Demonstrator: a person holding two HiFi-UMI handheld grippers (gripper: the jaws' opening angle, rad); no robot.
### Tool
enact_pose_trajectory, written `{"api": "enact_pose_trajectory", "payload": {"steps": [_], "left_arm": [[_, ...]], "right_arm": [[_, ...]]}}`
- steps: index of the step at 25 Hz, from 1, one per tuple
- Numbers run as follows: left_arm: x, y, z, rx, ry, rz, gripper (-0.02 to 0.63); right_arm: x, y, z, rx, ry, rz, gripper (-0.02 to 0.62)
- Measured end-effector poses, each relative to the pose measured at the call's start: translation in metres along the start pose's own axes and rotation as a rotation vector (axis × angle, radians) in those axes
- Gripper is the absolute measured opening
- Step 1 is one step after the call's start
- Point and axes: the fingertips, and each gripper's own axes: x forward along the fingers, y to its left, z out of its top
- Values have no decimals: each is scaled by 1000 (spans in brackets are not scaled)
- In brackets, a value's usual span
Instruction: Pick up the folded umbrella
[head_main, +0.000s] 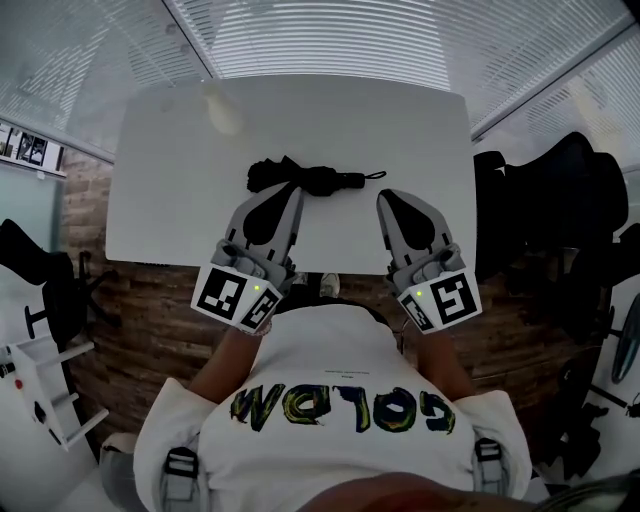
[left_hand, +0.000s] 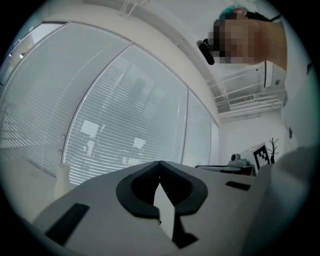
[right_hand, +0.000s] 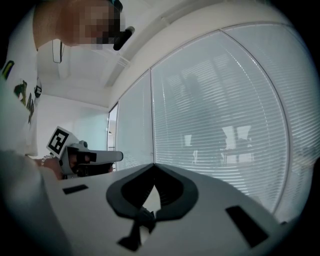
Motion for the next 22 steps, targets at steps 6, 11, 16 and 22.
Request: {"api": "enact_pose_trajectory", "payload": {"steps": [6,11,16,22], "left_arm": [[3,29,9,-7,-6,-3,11],[-2,46,16,-2,-7,-16,11],[-4,67,17,-14,-2,-19,11],[-7,82,19,-21,0,-26,11]], "right_arm": [[25,5,5,-15,5,-8,11],[42,16,10,-29,6,-4,11],[62,24,14,-44,8,-2,11],[79,32,10,-68,30,9,11]]}}
